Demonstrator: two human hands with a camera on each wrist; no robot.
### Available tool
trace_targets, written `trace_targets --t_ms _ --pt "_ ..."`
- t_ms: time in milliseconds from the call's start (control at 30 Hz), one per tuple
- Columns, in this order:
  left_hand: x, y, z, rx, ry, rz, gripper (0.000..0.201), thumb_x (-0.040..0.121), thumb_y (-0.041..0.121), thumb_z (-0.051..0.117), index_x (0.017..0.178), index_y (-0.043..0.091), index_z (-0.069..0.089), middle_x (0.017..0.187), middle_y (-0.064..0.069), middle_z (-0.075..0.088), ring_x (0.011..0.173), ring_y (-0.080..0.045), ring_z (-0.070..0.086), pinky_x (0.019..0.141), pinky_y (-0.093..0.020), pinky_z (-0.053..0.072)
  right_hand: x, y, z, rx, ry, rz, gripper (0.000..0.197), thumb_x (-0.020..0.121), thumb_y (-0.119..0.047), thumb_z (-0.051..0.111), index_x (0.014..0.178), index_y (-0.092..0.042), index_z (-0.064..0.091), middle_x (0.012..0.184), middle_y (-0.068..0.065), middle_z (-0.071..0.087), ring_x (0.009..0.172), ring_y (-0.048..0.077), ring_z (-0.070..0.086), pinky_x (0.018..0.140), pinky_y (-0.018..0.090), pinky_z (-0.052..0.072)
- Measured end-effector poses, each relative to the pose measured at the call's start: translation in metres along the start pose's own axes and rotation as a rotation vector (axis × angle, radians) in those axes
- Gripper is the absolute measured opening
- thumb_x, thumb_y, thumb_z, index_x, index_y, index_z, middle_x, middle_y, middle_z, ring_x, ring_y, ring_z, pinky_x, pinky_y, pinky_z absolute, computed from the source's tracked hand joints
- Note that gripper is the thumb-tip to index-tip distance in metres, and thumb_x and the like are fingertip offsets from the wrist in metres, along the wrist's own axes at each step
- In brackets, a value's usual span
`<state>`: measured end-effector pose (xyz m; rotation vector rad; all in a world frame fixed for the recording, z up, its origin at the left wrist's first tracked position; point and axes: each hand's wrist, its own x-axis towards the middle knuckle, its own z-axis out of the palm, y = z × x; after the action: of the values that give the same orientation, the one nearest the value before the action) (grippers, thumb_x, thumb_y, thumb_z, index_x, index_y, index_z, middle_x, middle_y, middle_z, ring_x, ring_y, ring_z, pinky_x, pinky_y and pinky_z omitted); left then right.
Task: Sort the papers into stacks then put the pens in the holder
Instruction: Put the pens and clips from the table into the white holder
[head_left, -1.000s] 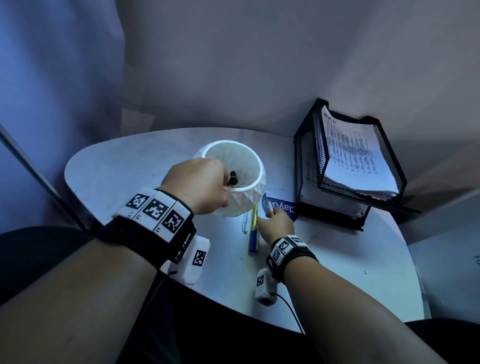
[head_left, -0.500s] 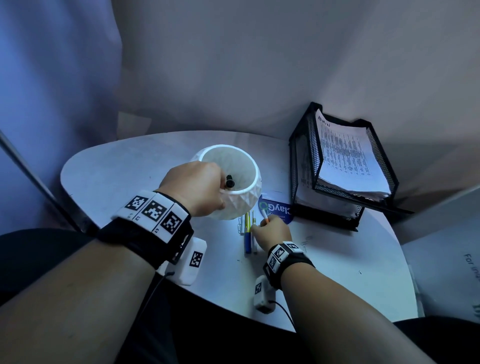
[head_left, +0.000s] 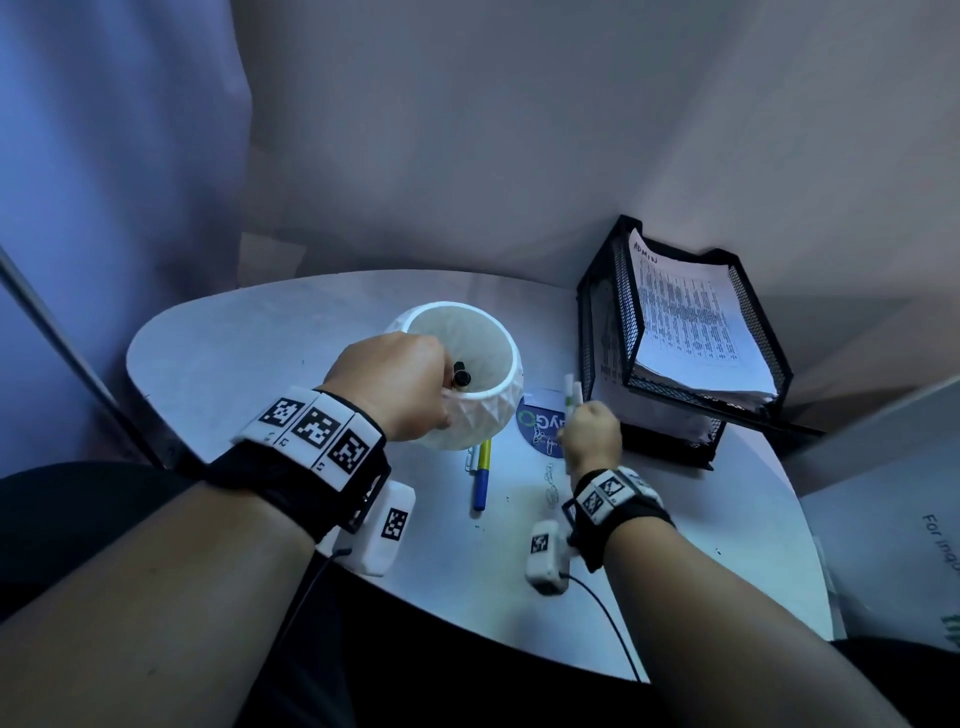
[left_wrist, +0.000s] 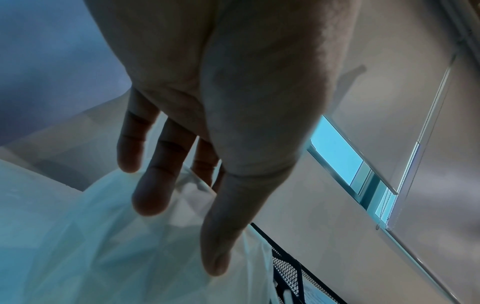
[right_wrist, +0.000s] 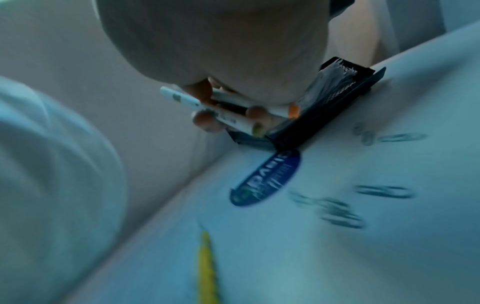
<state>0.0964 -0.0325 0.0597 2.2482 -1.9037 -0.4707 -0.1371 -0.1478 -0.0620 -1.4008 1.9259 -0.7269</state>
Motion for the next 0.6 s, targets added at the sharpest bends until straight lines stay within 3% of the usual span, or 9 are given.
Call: trace_targets --t_ms 100,167,233,333,433,533,600 --pt "-0.002 0.002 0.0 0.011 -0.005 0.01 0.019 0.078 0.039 0.078 0.08 0.033 0.06 0.079 0.005 0.063 0.084 -0.024 0.062 0.066 -0.03 0.042 0.0 -0.044 -0.017 0.405 -0.035 0.052 0.03 0.096 -0.004 0.038 0.075 -0.018 0.054 0.065 -0.004 0.048 0.055 0.012 0.044 0.051 0.028 0.038" --pt "-0.002 0.004 0.001 0.024 -0.014 0.019 0.019 0.078 0.039 0.078 0.082 0.031 0.061 0.081 0.004 0.064 0.083 -0.025 0.061 0.065 -0.03 0.043 -0.009 -0.076 -0.026 0.789 -0.108 0.079 0.027 0.095 -0.007 0.035 0.08 -0.014 0.056 0.057 -0.003 0.044 0.047 0.014 0.039 0.049 0.025 0.034" --pt "-0.003 0.005 0.003 0.035 -0.029 0.026 0.018 0.078 0.039 0.077 0.089 0.028 0.067 0.083 0.002 0.065 0.083 -0.026 0.062 0.064 -0.03 0.043 -0.022 -0.103 -0.028 0.988 -0.205 0.025 0.023 0.094 -0.01 0.035 0.082 -0.014 0.054 0.058 -0.001 0.043 0.048 0.016 0.039 0.05 0.025 0.036" --pt "-0.004 0.006 0.005 0.041 -0.057 0.045 0.024 0.077 0.039 0.079 0.096 0.027 0.072 0.086 0.001 0.068 0.084 -0.026 0.063 0.065 -0.03 0.046 -0.04 -0.132 -0.019 1.06 -0.328 -0.077 0.025 0.09 -0.003 0.033 0.078 -0.014 0.052 0.062 0.003 0.044 0.051 0.018 0.042 0.053 0.028 0.042" --pt "-0.004 0.007 0.007 0.033 -0.069 0.062 0.024 0.076 0.037 0.081 0.094 0.023 0.073 0.082 0.0 0.067 0.081 -0.026 0.064 0.062 -0.03 0.045 -0.061 -0.144 -0.008 1.001 -0.421 -0.19 0.025 0.084 0.004 0.035 0.08 -0.009 0.057 0.064 0.008 0.053 0.057 0.023 0.052 0.06 0.034 0.049" --pt "-0.004 0.006 0.007 0.009 -0.067 0.062 0.022 0.075 0.037 0.08 0.09 0.022 0.072 0.078 0.001 0.064 0.079 -0.025 0.063 0.06 -0.03 0.045 -0.07 -0.138 0.001 0.814 -0.421 -0.284 0.035 0.068 0.0 0.04 0.093 -0.006 0.064 0.078 0.012 0.066 0.077 0.026 0.063 0.073 0.035 0.053" --pt "-0.003 0.005 0.006 0.005 -0.057 0.065 0.021 0.075 0.038 0.078 0.088 0.023 0.071 0.078 0.001 0.064 0.078 -0.024 0.063 0.06 -0.03 0.045 -0.068 -0.13 0.006 0.714 -0.368 -0.355 0.044 0.067 -0.003 0.04 0.102 -0.008 0.066 0.088 0.009 0.071 0.087 0.021 0.065 0.079 0.031 0.053"
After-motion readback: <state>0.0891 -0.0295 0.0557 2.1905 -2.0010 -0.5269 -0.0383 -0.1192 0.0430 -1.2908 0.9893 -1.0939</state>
